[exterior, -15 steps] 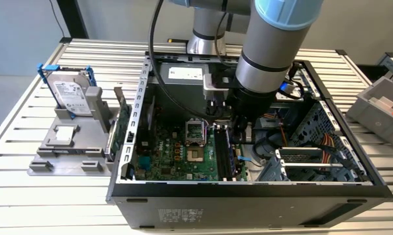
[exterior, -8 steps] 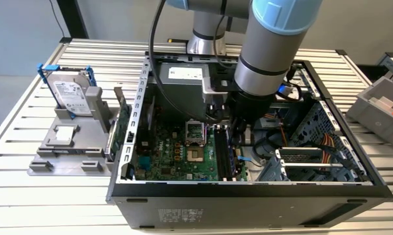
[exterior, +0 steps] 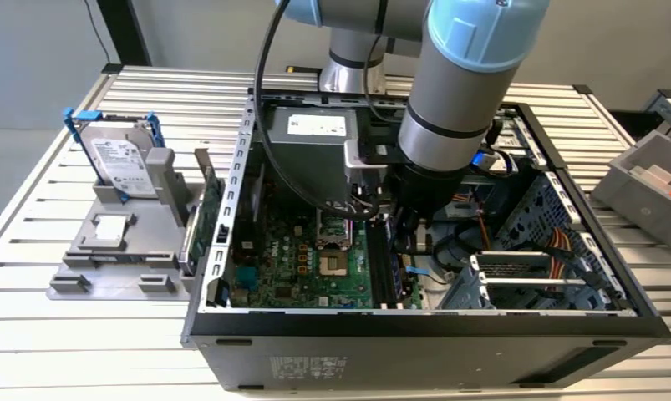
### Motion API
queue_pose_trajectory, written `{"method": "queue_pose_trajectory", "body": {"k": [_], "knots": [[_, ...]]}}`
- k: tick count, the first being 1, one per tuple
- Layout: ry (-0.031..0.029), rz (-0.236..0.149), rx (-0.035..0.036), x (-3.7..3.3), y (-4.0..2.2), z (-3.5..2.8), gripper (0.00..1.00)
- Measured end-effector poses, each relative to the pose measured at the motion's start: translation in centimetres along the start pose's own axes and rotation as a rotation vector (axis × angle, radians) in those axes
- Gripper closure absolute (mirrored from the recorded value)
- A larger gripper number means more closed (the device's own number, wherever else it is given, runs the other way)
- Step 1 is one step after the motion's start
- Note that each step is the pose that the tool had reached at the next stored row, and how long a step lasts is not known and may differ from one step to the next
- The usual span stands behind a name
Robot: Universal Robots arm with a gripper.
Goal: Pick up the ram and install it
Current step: 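Press down the ram until it locks into place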
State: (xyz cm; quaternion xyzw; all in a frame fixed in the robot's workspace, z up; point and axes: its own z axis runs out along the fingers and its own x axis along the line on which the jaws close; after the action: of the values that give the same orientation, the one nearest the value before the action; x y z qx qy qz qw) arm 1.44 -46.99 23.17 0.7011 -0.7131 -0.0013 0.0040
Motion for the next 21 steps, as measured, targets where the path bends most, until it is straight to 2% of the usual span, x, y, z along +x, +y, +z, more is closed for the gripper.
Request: {"method": "queue_pose_trajectory", "body": {"k": [4, 12, 14, 15, 16, 21], "knots": [[-0.0006, 0.000, 0.0002, -0.01, 0.00, 0.20, 1.00], [0.0022, 0.000, -0.0010, 0.01, -0.01, 1.53, 1.00], [0.0062, 0.000, -0.0020, -0.06, -0.03, 1.35, 1.00], [0.0145, 0.000, -0.0040, -0.17, -0.06, 0.90, 1.00], [0.0258, 0.000, -0.0068, -0.21, -0.06, 0.43, 1.00], [0.0271, 0.000, -0.0072, -0.18, -0.06, 0.37, 1.00]]}}
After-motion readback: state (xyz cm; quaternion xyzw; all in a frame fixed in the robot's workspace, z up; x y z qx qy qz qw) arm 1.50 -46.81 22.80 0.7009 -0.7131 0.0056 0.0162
